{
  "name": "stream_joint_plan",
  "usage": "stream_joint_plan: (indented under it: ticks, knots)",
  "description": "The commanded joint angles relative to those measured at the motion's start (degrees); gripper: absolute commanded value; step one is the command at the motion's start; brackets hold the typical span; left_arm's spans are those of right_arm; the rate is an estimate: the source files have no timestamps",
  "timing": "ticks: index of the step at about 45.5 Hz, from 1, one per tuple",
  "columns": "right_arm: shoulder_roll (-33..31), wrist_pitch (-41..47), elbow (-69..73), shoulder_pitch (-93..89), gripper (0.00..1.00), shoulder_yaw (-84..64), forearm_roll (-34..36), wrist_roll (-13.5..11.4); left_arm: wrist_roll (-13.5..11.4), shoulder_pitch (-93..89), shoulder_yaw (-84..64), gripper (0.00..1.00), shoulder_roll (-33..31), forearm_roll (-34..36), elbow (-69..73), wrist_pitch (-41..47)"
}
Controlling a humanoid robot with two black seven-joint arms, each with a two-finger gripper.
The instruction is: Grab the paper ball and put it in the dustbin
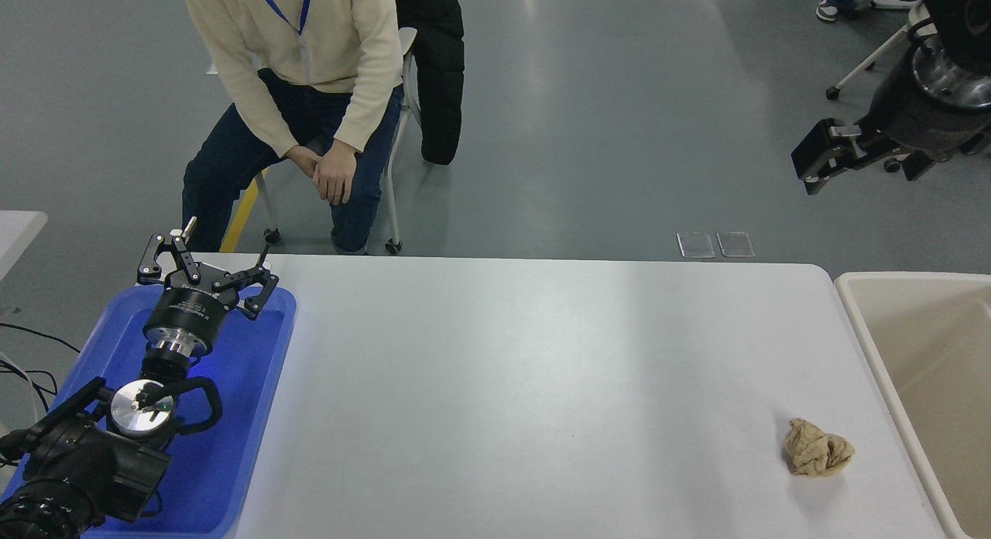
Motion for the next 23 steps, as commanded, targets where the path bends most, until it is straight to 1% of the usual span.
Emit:
stream_joint_plan:
  ticks: [1, 23]
  knots:
    - [0.14, 0.00, 0.00, -0.22, 1.00, 0.08, -0.01, 0.00, -0.01, 0.01, 0.29, 1.00, 0.03, 0.00, -0.02, 0.02]
    - [0.05, 0.00, 0.00, -0.05, 1.00, 0.17, -0.01, 0.00, -0.01, 0.01, 0.03, 1.00, -0.06, -0.09, -0.02, 0.02]
